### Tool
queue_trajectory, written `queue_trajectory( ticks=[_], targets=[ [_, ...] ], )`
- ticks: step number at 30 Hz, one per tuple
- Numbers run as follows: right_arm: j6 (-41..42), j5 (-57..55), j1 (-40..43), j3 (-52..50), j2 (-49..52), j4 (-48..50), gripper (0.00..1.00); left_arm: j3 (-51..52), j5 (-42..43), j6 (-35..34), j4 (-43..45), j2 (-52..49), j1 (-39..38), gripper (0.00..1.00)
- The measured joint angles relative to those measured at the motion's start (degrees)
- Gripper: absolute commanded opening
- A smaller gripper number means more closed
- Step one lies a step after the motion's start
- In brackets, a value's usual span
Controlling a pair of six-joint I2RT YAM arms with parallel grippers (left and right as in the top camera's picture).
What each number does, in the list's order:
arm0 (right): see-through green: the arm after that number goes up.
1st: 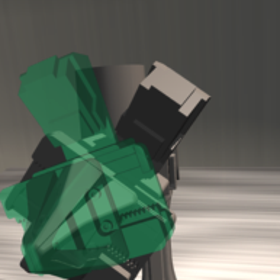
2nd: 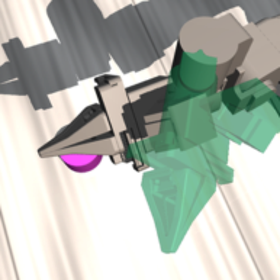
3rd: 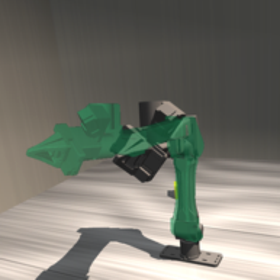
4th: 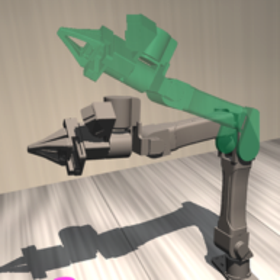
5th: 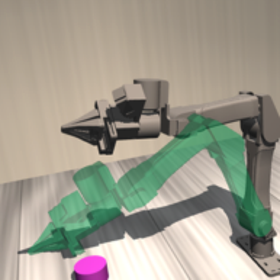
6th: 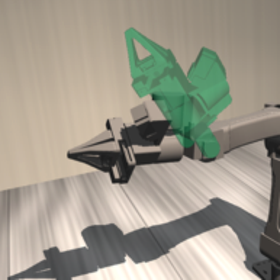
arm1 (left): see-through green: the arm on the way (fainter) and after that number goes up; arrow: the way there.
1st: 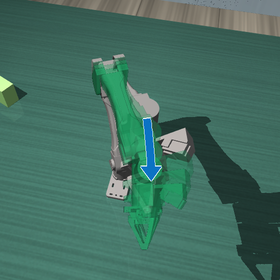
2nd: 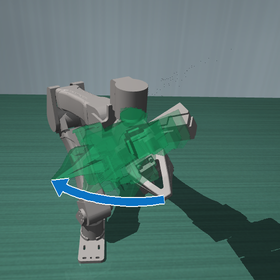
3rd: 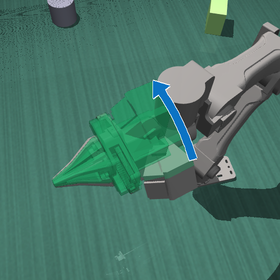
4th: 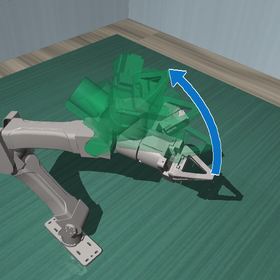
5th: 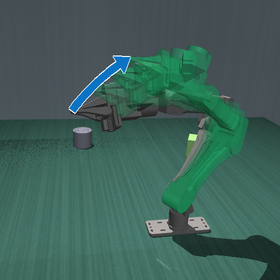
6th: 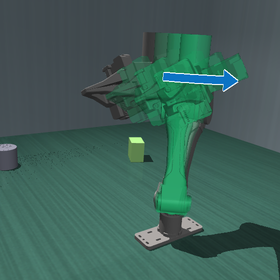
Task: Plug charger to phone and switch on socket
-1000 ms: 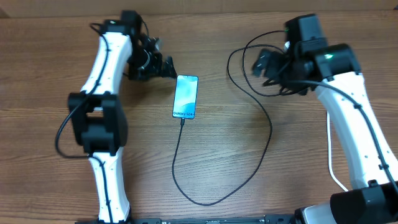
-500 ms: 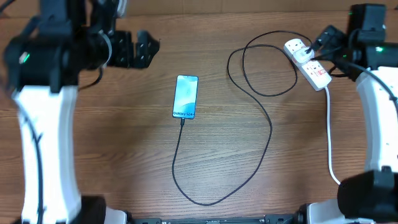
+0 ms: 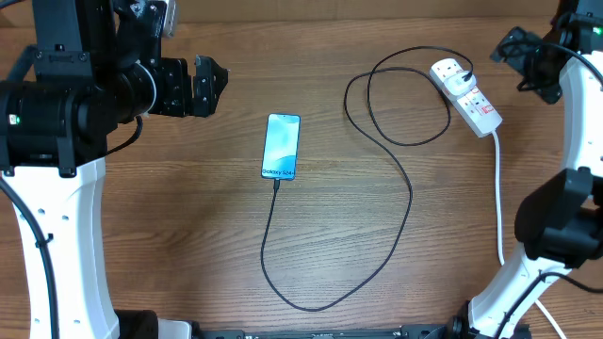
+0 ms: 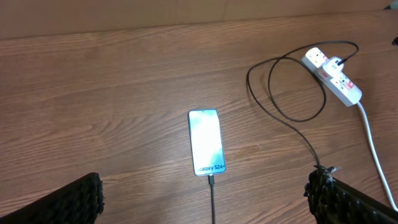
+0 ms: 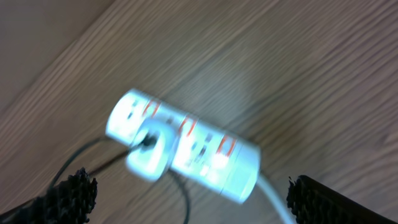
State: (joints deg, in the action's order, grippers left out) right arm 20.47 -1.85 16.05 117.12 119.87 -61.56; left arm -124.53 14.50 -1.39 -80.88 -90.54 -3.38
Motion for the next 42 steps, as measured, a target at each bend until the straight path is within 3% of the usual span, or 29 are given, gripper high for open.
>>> queue_trajectory(
  ticks=[7, 19, 42],
  targets=[
    [-0.52, -6.21, 0.09, 0.04, 6.49, 4.33, 1.00, 0.00, -0.20, 0.00, 0.00, 0.00, 0.00, 1.00],
    [1.40, -7.15, 0.09, 0.04, 15.87, 5.38, 1.00, 0.00, -0.22, 0.00, 0.00, 0.00, 0.00, 1.00],
    [1.84, -3.04, 0.09, 0.04, 16.70, 6.93, 1.00, 0.00, -0.22, 0.00, 0.00, 0.00, 0.00, 1.00]
  ],
)
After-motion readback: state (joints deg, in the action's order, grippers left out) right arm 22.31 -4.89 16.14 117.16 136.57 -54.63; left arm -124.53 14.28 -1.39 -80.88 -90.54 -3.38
